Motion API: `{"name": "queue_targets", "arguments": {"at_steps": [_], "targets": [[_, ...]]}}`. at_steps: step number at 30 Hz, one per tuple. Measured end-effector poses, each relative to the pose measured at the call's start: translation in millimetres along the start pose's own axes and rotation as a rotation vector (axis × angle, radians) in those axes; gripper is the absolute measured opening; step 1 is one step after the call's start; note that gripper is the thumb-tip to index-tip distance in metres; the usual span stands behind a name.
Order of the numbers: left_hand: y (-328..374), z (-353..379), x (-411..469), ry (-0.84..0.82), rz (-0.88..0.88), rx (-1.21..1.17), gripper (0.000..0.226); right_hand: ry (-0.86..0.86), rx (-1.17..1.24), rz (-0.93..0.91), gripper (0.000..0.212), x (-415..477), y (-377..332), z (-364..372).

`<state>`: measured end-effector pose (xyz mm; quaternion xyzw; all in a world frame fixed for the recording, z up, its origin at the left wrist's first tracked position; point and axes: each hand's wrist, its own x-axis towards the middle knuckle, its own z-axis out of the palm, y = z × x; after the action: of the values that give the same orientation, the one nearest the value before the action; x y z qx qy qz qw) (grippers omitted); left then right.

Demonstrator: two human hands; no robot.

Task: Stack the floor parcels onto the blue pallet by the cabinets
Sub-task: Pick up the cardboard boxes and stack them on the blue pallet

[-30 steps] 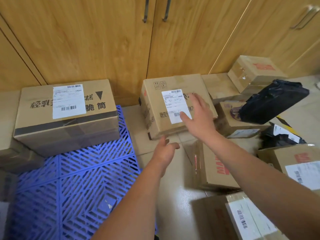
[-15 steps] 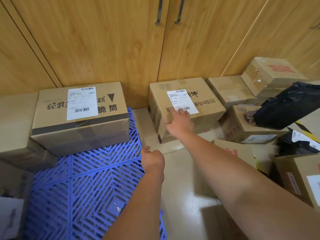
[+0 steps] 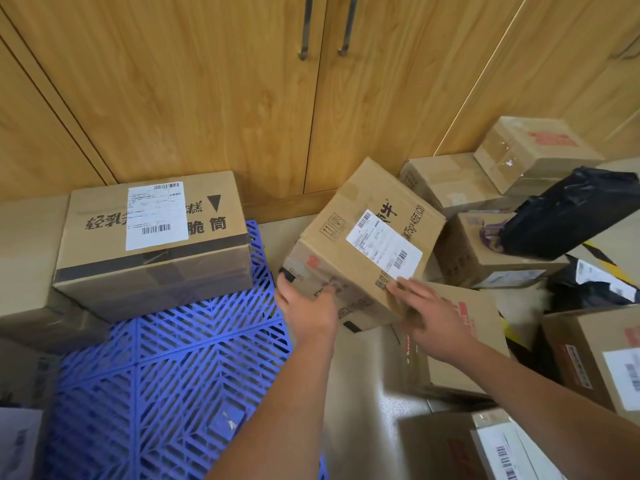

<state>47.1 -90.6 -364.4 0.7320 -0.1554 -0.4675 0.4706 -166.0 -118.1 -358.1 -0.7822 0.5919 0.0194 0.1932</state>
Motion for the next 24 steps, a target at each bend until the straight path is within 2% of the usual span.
{"name": "queue_targets", "arguments": {"at_steps": [2, 5, 7, 9, 12, 15, 17, 18, 20, 22, 24], "targets": [[-0.6, 1.9, 4.5, 0.023, 0.089, 0.099, 0.100, -0.037, -0.005, 0.059, 0.071, -10.1, 3.6, -4.3], [4.4, -0.5, 22.0, -0.071, 0.228, 0.155, 0.107, 0.006, 0.041, 0.046, 0.072, -12.7, 8.6, 4.2], [13.6, -3.5, 35.9, -0.125, 0.312, 0.255, 0.104, 0.088, 0.127, -0.002, 0.074, -13.2, 14.1, 17.5], [25.4, -6.5, 51.4, -0.220, 0.343, 0.278, 0.092, 0.168, 0.276, -0.017, 0.073, -13.3, 14.7, 27.8], [40.8, -10.4, 57.5, -0.331, 0.341, 0.283, 0.071, 0.287, 0.693, 0.104, 0.057, -15.3, -5.4, 38.7], [41.3, -13.1, 42.9, -0.379, 0.370, 0.311, 0.065, 0.419, 1.322, 0.482, 0.047, -20.2, -34.2, 39.8], [40.5, -13.6, 28.1, -0.378, 0.381, 0.282, 0.068, 0.439, 1.542, 0.677, 0.050, -24.5, -46.7, 23.0], [43.1, -15.1, 22.6, -0.358, 0.378, 0.251, 0.070, 0.419, 1.565, 0.713, 0.049, -30.2, -53.0, 10.9], [54.8, -22.0, 13.7, -0.318, 0.371, 0.200, 0.070, 0.366, 1.538, 0.705, 0.033, -48.5, -71.7, -13.4], [67.7, -33.0, 4.3, -0.292, 0.394, 0.254, 0.070, 0.304, 1.451, 0.685, 0.022, -75.4, -96.0, -27.0], [75.7, -52.3, -8.2, -0.247, 0.410, 0.327, 0.067, 0.201, 1.412, 0.709, 0.043, -107.8, -123.9, -35.1]]}}
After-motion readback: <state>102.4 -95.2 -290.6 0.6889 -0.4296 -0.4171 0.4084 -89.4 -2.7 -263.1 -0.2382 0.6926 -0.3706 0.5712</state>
